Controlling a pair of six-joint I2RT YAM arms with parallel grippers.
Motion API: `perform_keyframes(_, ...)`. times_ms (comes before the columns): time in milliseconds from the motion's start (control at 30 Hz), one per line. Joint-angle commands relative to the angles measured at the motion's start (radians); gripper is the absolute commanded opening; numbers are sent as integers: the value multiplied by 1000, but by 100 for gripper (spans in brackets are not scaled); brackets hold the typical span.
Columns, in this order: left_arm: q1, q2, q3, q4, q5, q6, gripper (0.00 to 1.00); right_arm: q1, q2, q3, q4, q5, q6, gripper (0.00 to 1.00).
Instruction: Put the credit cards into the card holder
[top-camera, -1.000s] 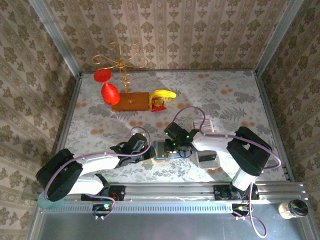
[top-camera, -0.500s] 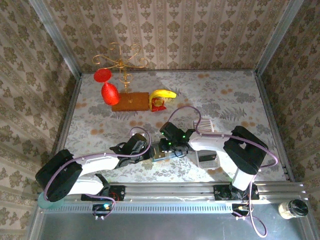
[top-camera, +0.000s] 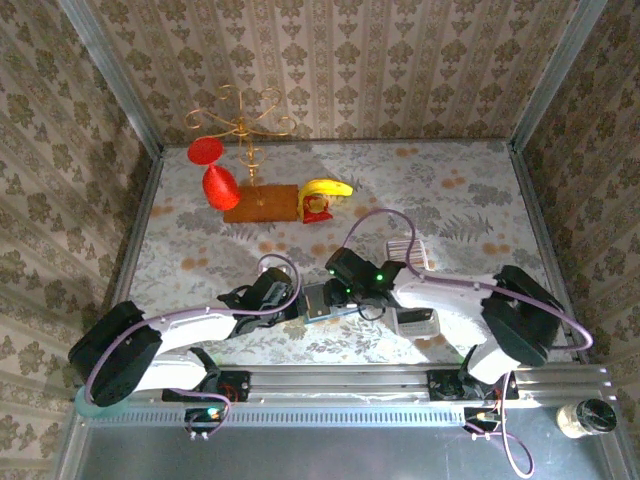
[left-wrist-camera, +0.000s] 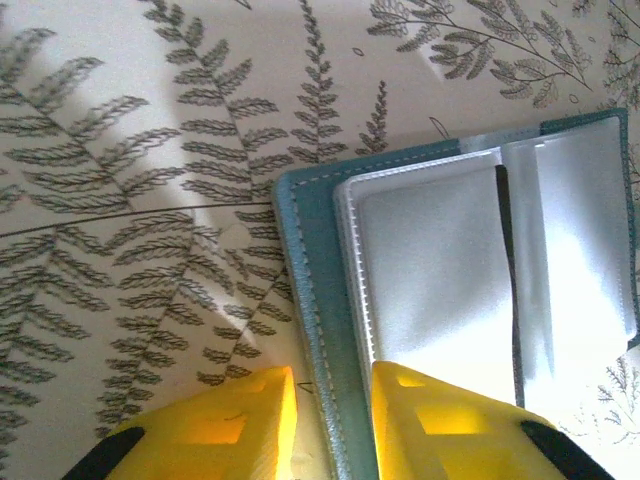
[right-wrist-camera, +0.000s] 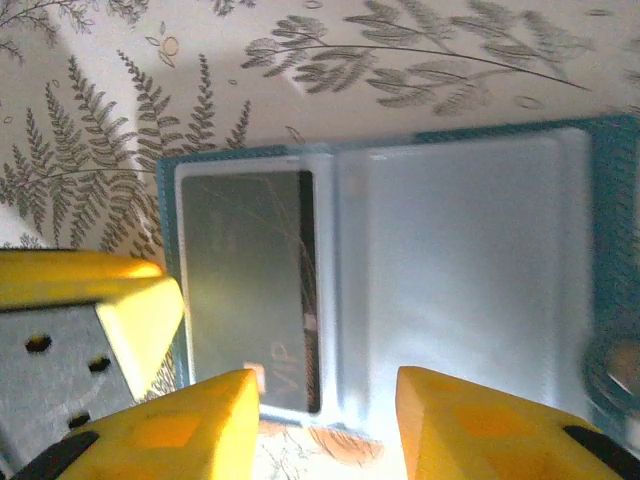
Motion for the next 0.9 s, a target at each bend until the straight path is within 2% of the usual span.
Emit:
perform_keyframes(0, 17, -7, -28, -126, -67, 24, 29, 6, -44, -62, -95, 118, 37, 44)
perform_keyframes(533, 26, 41, 10, -112, -50, 48, 24, 6, 78, -2, -54, 85, 12, 39)
perform_keyframes(867, 26, 105, 19, -66, -21, 51, 18, 7, 110, -15, -9, 37, 45, 40)
